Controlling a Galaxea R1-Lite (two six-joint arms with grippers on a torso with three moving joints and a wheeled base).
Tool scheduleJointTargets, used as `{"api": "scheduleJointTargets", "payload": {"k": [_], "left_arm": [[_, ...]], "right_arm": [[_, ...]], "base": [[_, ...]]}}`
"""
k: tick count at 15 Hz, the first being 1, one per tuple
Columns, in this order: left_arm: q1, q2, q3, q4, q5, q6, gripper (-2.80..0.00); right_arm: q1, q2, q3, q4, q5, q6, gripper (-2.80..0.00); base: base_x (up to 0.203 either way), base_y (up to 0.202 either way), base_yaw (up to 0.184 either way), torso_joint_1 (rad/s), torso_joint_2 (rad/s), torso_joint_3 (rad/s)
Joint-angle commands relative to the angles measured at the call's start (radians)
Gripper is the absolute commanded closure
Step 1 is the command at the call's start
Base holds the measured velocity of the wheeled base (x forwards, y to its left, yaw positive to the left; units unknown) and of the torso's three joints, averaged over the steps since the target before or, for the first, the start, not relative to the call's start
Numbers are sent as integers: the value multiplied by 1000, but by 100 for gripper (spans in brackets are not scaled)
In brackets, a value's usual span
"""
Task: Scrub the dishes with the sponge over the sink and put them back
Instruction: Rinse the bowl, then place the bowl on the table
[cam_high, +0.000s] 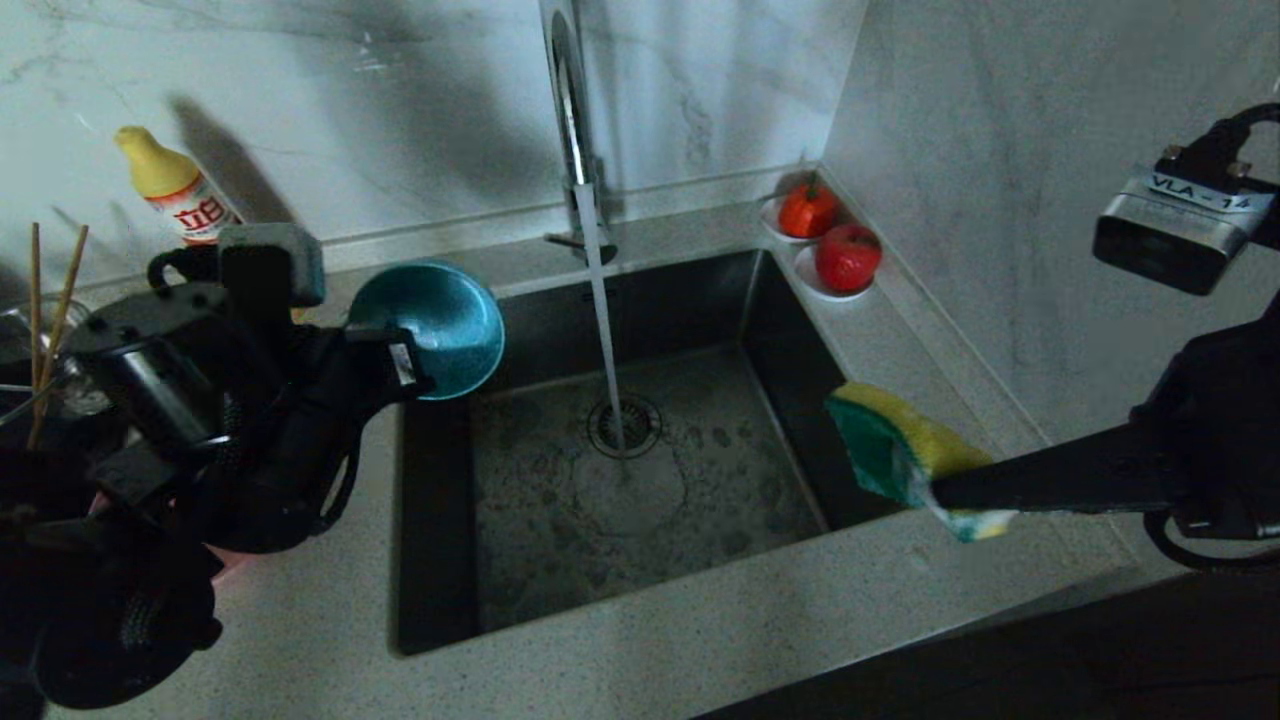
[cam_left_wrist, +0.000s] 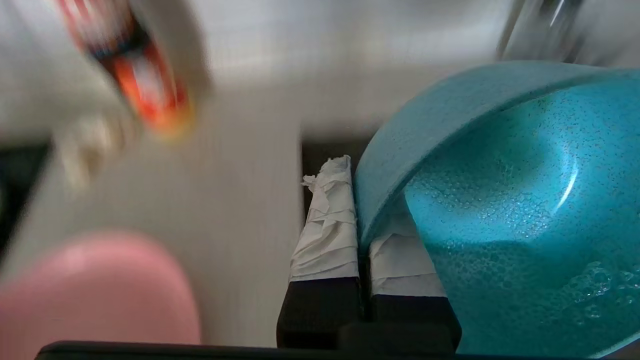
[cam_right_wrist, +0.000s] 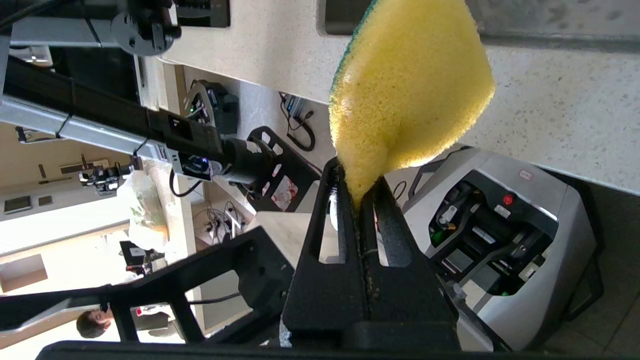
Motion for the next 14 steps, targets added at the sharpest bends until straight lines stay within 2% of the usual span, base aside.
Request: {"api": "scheduleJointTargets", "payload": {"k": [1,3,6,8,10,11,12,14], "left_arm": [[1,-15,-23,236,11,-82,0],[2,-54,-82,449,13,-199,0],[6,-133,-239,873,-31,-411,0],[40,-181,-379,1161,-103,-569,0],[91,-249,-487,1385,-234,-688,0],[111,-288,-515,1439,-282,-713,0],[120,-320,-532,1466,-302,-723,0],[142,-365,-542,1525,-312,-729,0]], "right_arm": [[1,-20,9,6,2,4,0],[0,-25,30,0,1,4,0],[-1,-31,53,-2,2,6,0],[-1,-49,54,2,2,7,0],[-1,-66,56,7,1,7,0],[-3,-69,56,8,-1,9,0],[-9,-66,56,9,-1,8,0],[-14,-68,82,3,-2,8,0]], "base": [[0,0,0,0,0,0],[0,0,0,0,0,0],[0,0,0,0,0,0],[0,0,0,0,0,0],[0,0,0,0,0,0],[0,0,0,0,0,0],[0,0,0,0,0,0],[0,0,0,0,0,0]]}}
